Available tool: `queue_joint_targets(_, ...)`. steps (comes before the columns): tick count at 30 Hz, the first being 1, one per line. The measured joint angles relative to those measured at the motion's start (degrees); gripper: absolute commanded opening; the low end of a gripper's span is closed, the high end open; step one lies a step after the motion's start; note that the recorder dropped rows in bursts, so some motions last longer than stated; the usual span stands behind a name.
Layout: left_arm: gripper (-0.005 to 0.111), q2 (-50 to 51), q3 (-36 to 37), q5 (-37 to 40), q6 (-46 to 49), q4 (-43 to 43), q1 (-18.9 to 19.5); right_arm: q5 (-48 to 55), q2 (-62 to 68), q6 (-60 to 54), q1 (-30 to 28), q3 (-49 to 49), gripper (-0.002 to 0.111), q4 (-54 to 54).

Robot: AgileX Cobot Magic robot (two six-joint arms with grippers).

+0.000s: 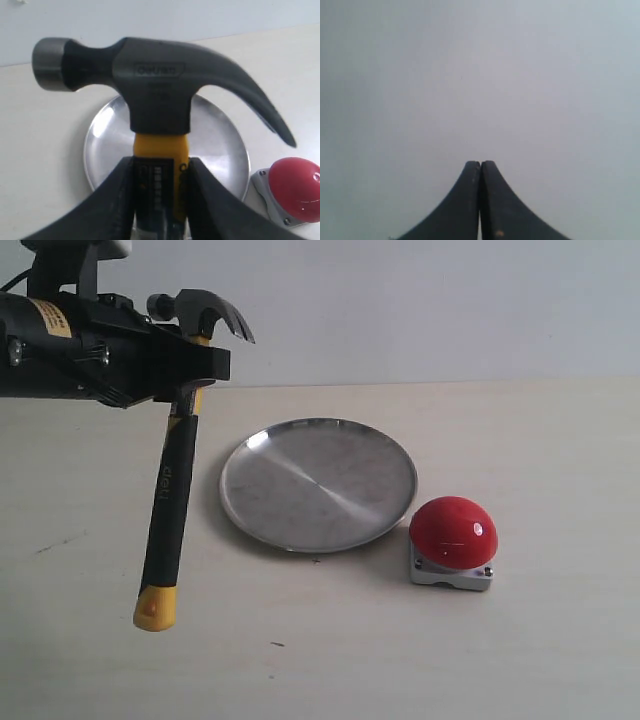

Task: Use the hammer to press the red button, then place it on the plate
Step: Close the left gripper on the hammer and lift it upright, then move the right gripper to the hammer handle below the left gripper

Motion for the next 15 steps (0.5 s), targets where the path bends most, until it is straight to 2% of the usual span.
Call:
queue_joint_targets(6, 0.000, 0.00, 0.00, -1.40, -0.97, 0.00, 0.00, -11.00, 0.46, 7.76, 0.00, 0.00, 0.000, 3.82)
queue_joint_targets(10, 0.000, 0.00, 0.00, -4.42, -5.06, 0.00, 0.00, -6.63, 8.20, 14.44, 0.00, -4.84, 0.000, 3.33)
queue_joint_targets(12, 0.000, 0.00, 0.00, -5.51, -6.48, -0.19, 0.00, -1.55, 15.57, 21.96, 0.00, -9.58, 0.000, -4.48)
queue_joint_targets(15, 0.000, 0.00, 0.00, -5.95, -7.17, -0.19, 0.00, 0.90, 28.38, 41.81, 1.63, -15.48, 0.000, -29.75)
